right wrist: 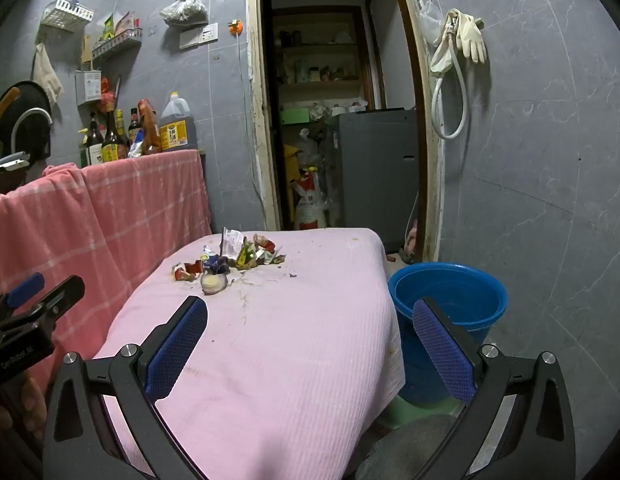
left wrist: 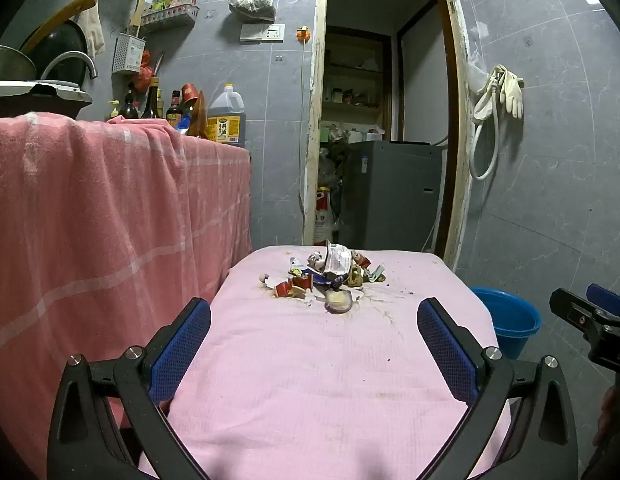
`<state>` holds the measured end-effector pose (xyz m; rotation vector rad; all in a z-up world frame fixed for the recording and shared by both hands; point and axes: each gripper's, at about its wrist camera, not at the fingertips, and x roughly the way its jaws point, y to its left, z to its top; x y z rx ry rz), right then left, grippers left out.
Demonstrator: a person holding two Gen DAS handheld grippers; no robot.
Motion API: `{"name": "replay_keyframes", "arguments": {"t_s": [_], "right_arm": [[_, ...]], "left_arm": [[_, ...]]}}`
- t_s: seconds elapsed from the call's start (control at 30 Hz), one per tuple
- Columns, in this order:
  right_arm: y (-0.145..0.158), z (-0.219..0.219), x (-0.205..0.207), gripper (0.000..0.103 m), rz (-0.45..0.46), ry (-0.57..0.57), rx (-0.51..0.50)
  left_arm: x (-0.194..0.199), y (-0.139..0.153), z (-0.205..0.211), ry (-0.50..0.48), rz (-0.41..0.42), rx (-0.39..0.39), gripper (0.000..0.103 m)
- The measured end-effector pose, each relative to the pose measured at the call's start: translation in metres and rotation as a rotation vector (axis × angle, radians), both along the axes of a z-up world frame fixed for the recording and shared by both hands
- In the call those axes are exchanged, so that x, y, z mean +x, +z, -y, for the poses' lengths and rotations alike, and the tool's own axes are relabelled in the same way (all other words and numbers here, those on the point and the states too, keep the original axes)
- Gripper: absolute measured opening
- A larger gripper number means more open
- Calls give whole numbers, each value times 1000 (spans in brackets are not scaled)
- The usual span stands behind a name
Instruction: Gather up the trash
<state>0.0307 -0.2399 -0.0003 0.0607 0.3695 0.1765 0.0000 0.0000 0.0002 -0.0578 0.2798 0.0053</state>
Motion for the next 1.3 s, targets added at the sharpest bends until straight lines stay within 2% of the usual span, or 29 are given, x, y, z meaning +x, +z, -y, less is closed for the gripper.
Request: {"name": "replay_keyframes", "arguments": {"t_s": [1.3], "right_arm": [[-3, -1, 1, 103, -3, 0, 4]], "left_arm": [[0, 0, 0, 3, -2, 4, 101]]}}
